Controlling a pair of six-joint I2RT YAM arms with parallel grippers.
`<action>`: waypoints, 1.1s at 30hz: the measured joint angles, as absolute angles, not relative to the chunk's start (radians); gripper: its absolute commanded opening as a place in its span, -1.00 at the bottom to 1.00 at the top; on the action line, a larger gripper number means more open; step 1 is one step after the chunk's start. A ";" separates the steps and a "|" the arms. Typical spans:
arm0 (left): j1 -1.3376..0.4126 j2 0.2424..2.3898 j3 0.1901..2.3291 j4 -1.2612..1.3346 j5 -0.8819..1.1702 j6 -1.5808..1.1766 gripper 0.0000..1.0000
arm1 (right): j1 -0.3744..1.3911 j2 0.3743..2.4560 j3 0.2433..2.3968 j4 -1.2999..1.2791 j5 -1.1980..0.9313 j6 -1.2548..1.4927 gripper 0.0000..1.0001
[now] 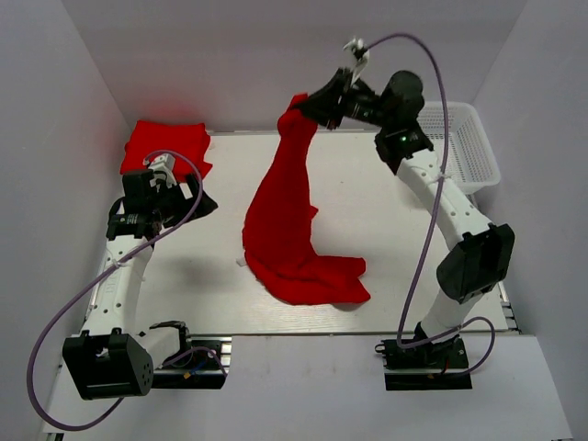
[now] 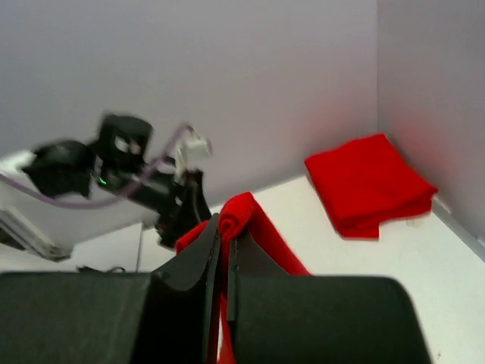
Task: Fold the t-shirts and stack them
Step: Move the tshirt to the center of the board, then flatten out the tshirt
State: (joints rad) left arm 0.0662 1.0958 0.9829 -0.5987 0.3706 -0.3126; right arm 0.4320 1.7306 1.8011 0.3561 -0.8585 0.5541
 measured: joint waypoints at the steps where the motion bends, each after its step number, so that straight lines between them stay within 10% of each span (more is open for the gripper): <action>1: 0.066 1.096 0.983 -0.603 0.361 -0.313 1.00 | 0.440 1.715 1.727 0.357 -0.860 0.513 -1.00; 14: 0.066 1.148 0.983 -0.622 0.319 -0.313 1.00 | 0.593 1.740 1.176 -0.023 -0.810 0.100 -0.99; 17: 0.066 1.176 0.983 -0.629 0.320 -0.313 1.00 | 0.624 1.779 1.161 -0.139 -0.747 0.008 -0.67; 20: 0.065 1.190 0.983 -0.629 0.319 -0.312 1.00 | 0.642 1.796 1.161 -0.236 -0.672 -0.057 0.08; 21: 0.065 1.191 0.983 -0.629 0.318 -0.312 1.00 | 0.644 1.796 1.161 -0.255 -0.654 -0.069 0.80; 33: 0.057 1.288 1.032 -0.665 0.303 -0.306 1.00 | 0.651 1.616 1.140 -0.303 -0.360 -0.062 0.81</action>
